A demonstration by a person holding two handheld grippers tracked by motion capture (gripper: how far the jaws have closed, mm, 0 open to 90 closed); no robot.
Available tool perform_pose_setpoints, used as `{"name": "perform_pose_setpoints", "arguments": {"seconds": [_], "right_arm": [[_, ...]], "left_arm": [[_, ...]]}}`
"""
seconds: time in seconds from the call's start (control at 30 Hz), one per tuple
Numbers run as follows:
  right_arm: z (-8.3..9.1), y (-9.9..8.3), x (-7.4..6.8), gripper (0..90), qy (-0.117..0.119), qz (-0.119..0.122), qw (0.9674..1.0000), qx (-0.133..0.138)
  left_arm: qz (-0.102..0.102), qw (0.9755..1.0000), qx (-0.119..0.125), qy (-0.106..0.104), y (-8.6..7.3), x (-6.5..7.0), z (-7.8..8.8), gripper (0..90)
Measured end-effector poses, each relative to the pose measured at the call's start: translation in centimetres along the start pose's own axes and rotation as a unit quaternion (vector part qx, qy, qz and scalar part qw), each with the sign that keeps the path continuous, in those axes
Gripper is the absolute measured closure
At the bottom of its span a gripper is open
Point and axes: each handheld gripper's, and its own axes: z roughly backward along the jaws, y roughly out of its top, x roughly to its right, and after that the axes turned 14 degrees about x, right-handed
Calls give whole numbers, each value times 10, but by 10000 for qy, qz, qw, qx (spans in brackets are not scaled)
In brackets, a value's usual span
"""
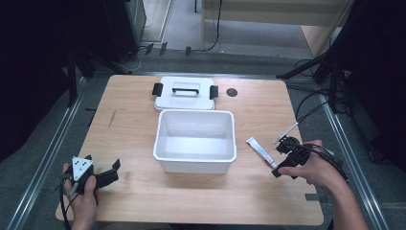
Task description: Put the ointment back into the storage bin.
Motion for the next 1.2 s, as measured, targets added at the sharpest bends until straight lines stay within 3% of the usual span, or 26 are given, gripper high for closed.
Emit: {"name": "perform_pose_setpoints", "arguments": {"seconds": [0.27,0.4,0.5,0.53,0.73,0.9,1.2], "right_arm": [[-8,16,3,242,-69,-138,9997,-189],[-13,22,6,363,-80,-207,9995,-228],[-17,25,7,336,-102,-136,9996,-231],[-19,27,8,395,-121,-215,9994,-231],[-24,32,9,422,-172,-232,9995,-154],[-33,38,4,504,-39,-123,9997,-214],[-50,50,0,577,-229,-4,9995,-234]], "left_arm": [[58,10000,18,-44,0,-1,2,0],[52,10000,32,-54,0,-1,2,1],[57,10000,27,-62,0,-1,2,1],[66,10000,28,-56,0,-1,2,1],[85,10000,17,-37,0,-2,1,1],[94,9999,15,-37,0,-2,2,1],[108,9999,17,-52,0,-2,2,1]]}}
